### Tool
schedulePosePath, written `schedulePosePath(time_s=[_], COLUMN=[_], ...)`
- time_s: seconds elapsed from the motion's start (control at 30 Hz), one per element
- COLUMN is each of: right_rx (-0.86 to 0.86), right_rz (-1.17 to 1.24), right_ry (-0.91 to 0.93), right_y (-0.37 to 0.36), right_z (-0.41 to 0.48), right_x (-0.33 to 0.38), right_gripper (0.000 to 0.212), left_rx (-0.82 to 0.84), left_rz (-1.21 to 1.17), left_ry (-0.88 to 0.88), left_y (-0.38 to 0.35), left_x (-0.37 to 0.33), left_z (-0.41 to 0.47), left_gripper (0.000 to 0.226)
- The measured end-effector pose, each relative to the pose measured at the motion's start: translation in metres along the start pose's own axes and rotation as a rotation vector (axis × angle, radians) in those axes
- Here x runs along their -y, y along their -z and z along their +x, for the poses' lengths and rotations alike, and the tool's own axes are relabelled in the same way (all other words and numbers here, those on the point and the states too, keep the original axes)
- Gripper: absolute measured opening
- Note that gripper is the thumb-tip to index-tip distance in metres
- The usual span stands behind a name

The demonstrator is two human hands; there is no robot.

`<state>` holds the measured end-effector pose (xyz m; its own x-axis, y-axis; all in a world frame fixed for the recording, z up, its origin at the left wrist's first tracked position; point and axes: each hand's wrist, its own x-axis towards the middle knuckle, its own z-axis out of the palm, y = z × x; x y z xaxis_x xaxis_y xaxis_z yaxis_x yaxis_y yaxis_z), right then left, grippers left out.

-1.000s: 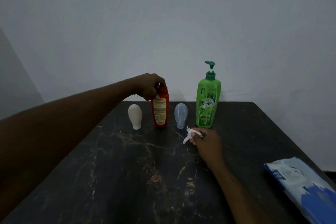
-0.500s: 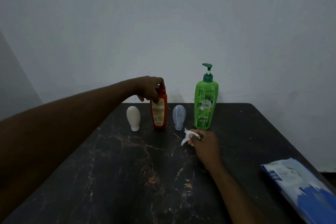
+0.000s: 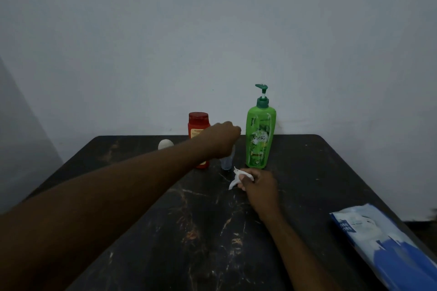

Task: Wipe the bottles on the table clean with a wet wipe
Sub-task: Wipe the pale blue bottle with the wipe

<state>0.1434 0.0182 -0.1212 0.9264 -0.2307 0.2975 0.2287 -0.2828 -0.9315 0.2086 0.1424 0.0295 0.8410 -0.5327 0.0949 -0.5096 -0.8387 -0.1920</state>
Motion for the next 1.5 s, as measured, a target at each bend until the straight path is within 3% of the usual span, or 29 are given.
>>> schedulePosePath(time_s=[0.43,0.57,0.83,1.03,1.17,1.37,1.5], right_rx=[-0.062,-0.071,0.250,0.469,0.369,0.164,0.094], right_rz=[0.210,0.331,0.543,0.410,0.444,0.541,0.585], right_ry=[-0.100,-0.166,-0.318,-0.340,-0.396,-0.453,-0.473], right_y=[0.003,0.012,0.030,0.049,0.048,0.054,0.057], right_z=[0.003,0.000,-0.020,-0.091,-0.135,-0.171,-0.182], right_x=[0.000,0.010,0.029,0.070,0.074,0.072,0.074], right_gripper=[0.016,0.016,0.020,0.018,0.015,0.017,0.018], left_rx=[-0.015,0.039,0.078,0.117,0.091,-0.074,0.027], left_rz=[-0.193,-0.289,-0.458,-0.699,-0.882,-1.071,-1.002], left_ry=[0.104,0.109,0.041,-0.026,0.029,0.165,0.084], left_y=[-0.018,-0.008,0.004,-0.003,-0.016,-0.043,-0.060], left_x=[-0.001,0.002,0.002,-0.008,-0.034,-0.064,-0.072], left_z=[-0.010,-0.025,-0.089,-0.132,-0.153,-0.195,-0.230], left_gripper=[0.027,0.034,0.030,0.024,0.030,0.027,0.059])
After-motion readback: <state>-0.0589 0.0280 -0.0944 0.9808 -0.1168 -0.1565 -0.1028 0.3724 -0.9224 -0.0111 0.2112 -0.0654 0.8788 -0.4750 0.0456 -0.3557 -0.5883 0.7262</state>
